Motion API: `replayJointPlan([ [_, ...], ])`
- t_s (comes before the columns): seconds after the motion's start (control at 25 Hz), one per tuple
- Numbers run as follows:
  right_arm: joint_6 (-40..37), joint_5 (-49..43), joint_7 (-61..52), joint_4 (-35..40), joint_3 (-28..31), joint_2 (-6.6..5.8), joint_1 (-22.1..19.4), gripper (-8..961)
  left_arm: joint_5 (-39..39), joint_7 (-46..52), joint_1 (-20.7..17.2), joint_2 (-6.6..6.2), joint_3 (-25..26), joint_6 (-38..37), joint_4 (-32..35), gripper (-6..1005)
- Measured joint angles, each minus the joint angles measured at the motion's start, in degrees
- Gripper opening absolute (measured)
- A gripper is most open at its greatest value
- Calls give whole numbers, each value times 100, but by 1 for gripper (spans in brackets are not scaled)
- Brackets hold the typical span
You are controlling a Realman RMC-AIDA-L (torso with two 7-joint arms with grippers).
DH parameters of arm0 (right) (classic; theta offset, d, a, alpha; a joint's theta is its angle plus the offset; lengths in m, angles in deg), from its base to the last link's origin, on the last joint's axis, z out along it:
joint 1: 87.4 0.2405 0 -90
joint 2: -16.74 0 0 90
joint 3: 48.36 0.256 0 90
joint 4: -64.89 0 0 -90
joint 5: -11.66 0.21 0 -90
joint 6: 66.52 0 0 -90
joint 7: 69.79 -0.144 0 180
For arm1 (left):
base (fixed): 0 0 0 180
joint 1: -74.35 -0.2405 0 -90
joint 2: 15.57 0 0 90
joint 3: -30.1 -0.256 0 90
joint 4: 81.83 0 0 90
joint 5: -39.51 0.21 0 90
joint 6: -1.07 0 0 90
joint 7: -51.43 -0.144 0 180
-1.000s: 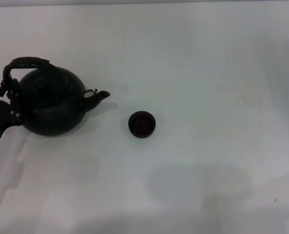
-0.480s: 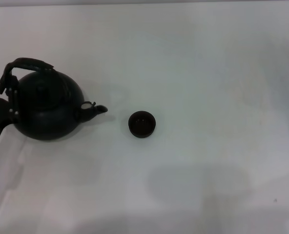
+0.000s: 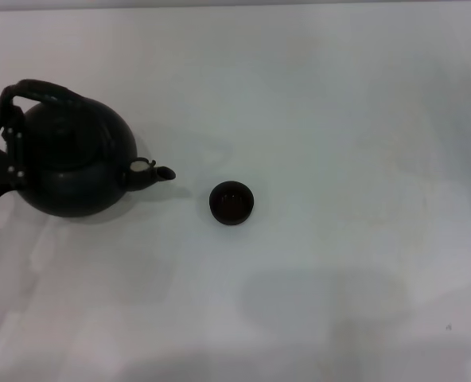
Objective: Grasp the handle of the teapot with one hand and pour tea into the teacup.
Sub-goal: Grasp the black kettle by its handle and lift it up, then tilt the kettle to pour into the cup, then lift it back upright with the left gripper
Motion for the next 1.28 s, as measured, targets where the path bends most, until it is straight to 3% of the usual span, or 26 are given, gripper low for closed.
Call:
replayJointPlan([
  [0.6,0,0,0,-49,0,5,9,845,605,1254,16,-57,-9,29,1335,104],
  [1.28,24,0,0,-133,0,8,9,845,1235,1547,755,-51,-8,926,1519,103],
])
